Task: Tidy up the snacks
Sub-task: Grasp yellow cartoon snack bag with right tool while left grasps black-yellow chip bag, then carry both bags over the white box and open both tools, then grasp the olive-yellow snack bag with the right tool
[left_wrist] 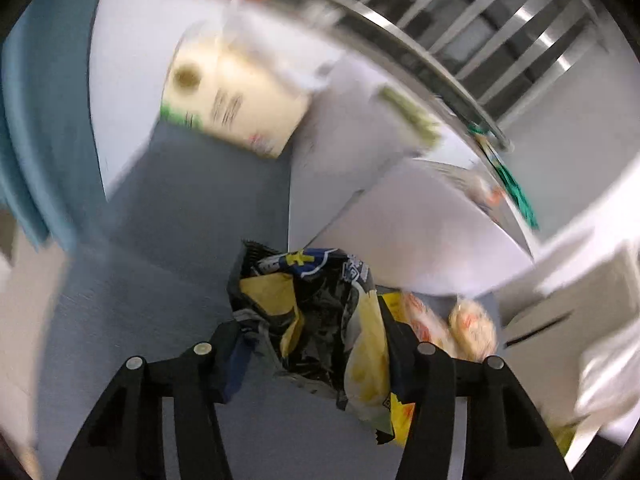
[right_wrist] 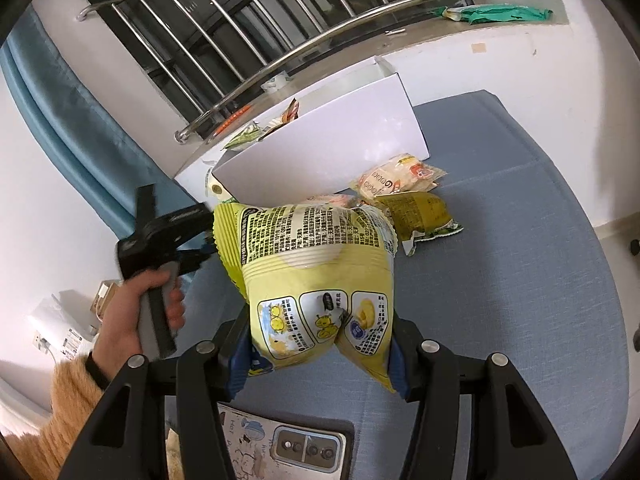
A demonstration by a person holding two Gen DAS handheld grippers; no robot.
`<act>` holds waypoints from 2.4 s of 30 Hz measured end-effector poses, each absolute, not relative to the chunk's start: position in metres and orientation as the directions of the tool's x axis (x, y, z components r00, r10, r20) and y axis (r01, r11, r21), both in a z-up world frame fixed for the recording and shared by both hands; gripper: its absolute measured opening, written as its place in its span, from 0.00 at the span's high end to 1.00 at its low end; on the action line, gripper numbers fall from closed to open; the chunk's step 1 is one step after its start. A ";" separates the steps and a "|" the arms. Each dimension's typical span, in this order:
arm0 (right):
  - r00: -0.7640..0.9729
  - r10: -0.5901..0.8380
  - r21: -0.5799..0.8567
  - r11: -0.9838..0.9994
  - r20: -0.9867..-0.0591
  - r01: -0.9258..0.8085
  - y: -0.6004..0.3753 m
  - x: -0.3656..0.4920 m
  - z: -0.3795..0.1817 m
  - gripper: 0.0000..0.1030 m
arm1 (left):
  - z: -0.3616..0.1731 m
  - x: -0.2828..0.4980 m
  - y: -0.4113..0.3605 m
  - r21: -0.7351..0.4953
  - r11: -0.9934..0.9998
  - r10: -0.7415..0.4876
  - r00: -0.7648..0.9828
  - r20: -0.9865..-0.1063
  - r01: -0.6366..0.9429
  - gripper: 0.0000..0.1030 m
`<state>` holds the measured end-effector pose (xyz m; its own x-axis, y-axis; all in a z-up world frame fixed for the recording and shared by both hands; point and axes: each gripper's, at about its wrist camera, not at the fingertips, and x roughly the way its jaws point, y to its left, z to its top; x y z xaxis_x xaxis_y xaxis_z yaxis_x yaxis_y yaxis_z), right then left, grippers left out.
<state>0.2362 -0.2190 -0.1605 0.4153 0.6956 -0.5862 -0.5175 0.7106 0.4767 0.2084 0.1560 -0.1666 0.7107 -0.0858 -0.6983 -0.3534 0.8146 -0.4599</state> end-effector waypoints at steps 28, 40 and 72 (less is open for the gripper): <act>0.584 0.541 0.173 0.806 -0.605 -0.567 -0.113 0.427 -0.048 0.41 | -0.011 0.359 0.114 -0.088 0.992 0.024 0.799 -0.601 -0.096 0.42; 0.577 0.516 0.180 0.823 -0.633 -0.538 -0.115 0.455 -0.051 0.00 | -0.025 0.371 0.110 -0.053 0.991 0.060 0.750 -0.658 -0.125 0.00; 0.546 0.500 0.196 0.831 -0.672 -0.520 -0.213 0.256 -0.180 0.00 | -0.085 0.095 0.050 -0.174 0.985 -0.109 0.810 -0.577 0.009 0.00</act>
